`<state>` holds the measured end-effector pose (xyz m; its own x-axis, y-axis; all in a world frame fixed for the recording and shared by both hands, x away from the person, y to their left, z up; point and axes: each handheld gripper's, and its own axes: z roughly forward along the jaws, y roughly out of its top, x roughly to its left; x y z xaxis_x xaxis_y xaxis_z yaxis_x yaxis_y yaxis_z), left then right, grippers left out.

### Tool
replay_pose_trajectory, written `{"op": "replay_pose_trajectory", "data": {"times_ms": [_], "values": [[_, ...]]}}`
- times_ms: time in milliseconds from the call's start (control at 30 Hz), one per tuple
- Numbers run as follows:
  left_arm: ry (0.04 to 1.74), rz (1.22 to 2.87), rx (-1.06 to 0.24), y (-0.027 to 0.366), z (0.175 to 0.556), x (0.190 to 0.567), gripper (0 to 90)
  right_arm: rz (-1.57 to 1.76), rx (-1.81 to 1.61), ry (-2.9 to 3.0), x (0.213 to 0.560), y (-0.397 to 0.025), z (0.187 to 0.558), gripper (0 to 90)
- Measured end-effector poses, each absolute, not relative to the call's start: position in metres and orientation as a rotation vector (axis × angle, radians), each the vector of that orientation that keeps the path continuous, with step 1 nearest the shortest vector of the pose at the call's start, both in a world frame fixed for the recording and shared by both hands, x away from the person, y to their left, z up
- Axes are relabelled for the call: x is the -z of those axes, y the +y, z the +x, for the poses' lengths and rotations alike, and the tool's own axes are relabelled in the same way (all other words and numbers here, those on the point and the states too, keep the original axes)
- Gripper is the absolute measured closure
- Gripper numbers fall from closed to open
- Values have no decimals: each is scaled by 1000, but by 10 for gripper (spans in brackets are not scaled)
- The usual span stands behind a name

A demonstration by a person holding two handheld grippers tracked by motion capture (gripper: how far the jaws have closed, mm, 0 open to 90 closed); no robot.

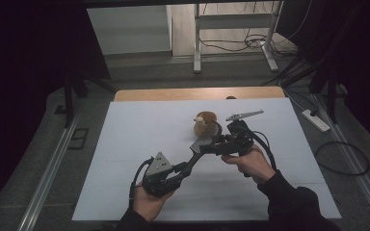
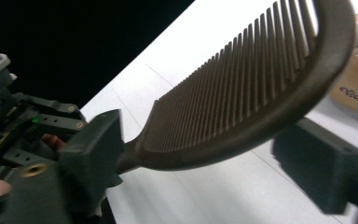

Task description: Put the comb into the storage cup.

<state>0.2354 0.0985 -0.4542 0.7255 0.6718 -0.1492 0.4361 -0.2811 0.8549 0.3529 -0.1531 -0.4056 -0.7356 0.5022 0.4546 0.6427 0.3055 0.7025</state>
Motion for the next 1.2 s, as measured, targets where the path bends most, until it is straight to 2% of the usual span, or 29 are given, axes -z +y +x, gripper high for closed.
{"op": "replay_pose_trajectory", "data": {"times_ms": [167,433,667,1067,1200], "values": [[852,1929,-305,98,235,454,723,-1065,1429,-2376,405,-156,354,372],[855,1929,-325,97,234,455,723,-1074,1452,-2298,405,-161,356,578],[849,1941,-352,96,234,457,723,-1086,1459,-2240,407,-163,358,648],[850,1976,-365,92,237,462,720,-1095,1452,-1994,415,-168,363,827],[859,1975,-340,93,239,463,715,-1103,1457,-1990,415,-167,362,831]]}}
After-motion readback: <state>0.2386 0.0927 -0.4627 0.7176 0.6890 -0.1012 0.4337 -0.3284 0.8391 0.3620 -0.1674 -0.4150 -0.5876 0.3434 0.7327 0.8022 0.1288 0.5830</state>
